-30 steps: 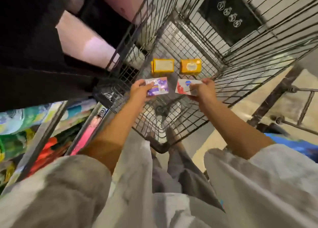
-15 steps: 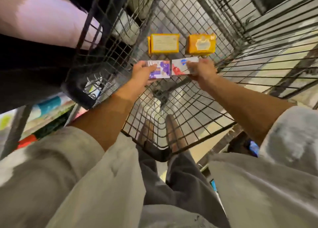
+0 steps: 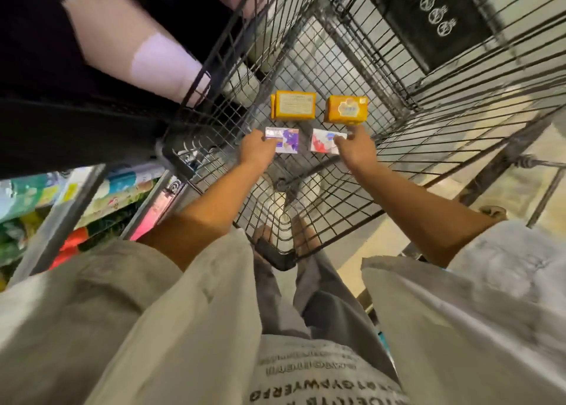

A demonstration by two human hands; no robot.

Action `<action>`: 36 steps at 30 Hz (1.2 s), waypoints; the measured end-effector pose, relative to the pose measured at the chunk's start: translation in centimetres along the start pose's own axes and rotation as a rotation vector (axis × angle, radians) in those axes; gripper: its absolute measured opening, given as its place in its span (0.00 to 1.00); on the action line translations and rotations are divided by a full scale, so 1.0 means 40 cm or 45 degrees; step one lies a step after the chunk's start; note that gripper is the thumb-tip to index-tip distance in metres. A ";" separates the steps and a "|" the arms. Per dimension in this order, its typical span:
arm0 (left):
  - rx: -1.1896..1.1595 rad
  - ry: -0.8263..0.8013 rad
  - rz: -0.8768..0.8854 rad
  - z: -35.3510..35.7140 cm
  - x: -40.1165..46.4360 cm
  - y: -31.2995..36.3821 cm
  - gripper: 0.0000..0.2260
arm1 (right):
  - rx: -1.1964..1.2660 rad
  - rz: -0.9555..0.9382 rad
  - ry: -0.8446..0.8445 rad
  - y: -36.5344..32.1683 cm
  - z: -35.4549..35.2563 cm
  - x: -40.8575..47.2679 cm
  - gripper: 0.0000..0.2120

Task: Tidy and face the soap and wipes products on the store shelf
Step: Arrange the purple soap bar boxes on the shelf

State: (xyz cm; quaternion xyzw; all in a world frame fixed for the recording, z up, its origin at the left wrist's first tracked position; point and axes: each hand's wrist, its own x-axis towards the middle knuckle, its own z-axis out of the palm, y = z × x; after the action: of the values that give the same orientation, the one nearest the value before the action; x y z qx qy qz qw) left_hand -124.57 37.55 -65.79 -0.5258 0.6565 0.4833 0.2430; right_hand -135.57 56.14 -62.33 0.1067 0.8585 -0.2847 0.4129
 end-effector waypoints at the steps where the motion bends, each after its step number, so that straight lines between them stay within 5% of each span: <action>1: 0.075 0.042 0.058 -0.025 -0.045 0.012 0.10 | -0.085 -0.096 -0.013 -0.024 -0.021 -0.045 0.21; 8: 0.372 0.339 0.468 -0.221 -0.413 0.081 0.13 | -0.535 -0.762 -0.035 -0.212 -0.159 -0.396 0.24; 12: 0.405 0.561 0.498 -0.299 -0.629 0.058 0.17 | -0.762 -1.107 -0.045 -0.281 -0.203 -0.557 0.25; 24: 0.065 1.248 0.034 -0.228 -1.115 -0.282 0.16 | -1.063 -2.059 -0.340 -0.238 -0.095 -0.894 0.25; 36: -0.409 1.690 -0.498 -0.014 -1.511 -0.731 0.15 | -1.347 -2.386 -0.859 0.008 0.179 -1.289 0.29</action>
State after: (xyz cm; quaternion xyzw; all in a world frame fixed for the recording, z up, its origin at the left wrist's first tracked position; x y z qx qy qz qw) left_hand -77.52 65.16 -26.62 -0.8468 0.4800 0.0993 -0.2066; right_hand -97.99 54.94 -26.32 -0.8506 0.4574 -0.0971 0.2405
